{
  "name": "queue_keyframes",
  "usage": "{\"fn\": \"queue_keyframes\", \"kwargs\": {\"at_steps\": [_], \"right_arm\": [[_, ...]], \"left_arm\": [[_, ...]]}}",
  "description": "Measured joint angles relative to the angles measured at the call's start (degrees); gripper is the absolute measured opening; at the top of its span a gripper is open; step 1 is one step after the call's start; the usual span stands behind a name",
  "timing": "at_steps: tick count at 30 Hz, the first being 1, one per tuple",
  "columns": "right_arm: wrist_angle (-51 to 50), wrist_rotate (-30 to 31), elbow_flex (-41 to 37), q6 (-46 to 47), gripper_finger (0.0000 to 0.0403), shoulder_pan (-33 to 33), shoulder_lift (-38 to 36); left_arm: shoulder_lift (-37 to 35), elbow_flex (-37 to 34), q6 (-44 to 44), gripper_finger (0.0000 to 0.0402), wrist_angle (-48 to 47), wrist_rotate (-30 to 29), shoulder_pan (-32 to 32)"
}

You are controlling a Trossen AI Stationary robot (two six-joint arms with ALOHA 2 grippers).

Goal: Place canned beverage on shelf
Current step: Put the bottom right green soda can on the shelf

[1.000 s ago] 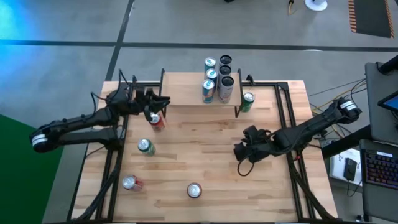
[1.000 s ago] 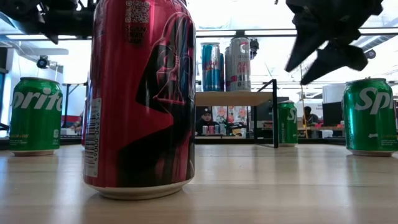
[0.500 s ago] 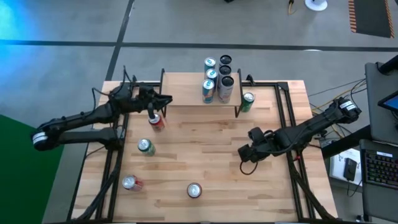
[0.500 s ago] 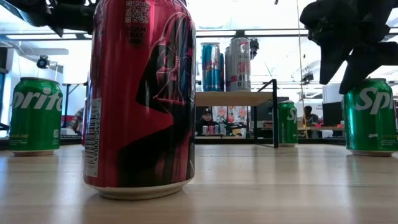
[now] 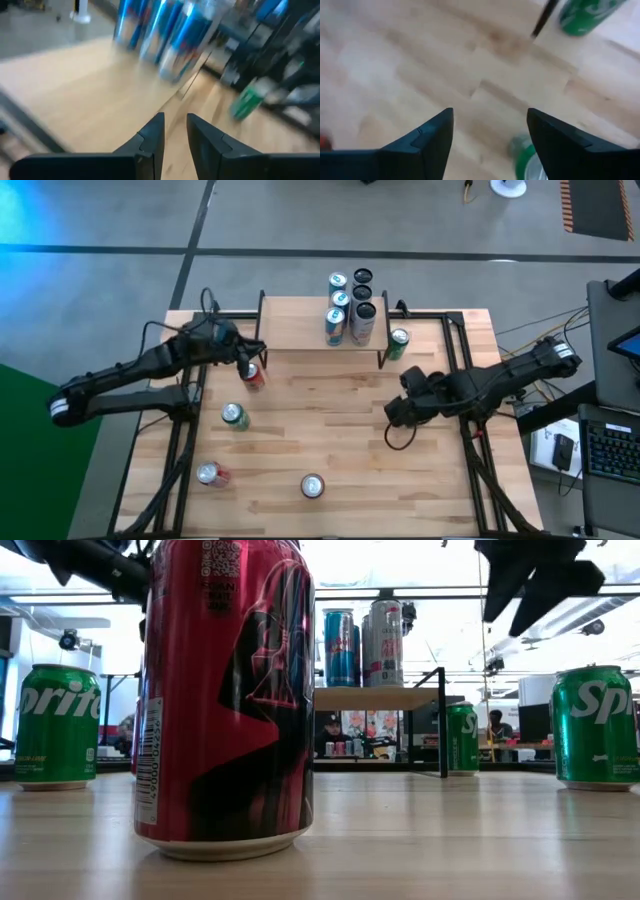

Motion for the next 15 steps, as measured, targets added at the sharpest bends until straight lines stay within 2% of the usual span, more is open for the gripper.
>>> {"fn": "queue_keyframes", "kwargs": {"at_steps": [6, 11, 13, 15], "right_arm": [[-3.4, -13.1, 2.6, -7.2, 0.0276, -0.5, 0.0], [-8.1, -19.5, 0.7, -5.0, 0.0285, -0.5, 0.0], [-7.9, -22.8, -0.9, -2.4, 0.0289, 0.0, 0.0], [-7.2, -23.6, -2.4, -0.8, 0.0292, 1.4, 0.0]], "left_arm": [[1.6, 4.9, 1.9, 0.0066, -16.9, -3.0, 0.1], [2.6, 7.6, 4.6, 0.0066, -22.0, -3.5, 0.1], [2.9, 8.2, 4.9, 0.0066, -25.3, -6.5, 0.0], [3.0, 8.4, 4.5, 0.0066, -28.8, -8.6, 0.1]]}}
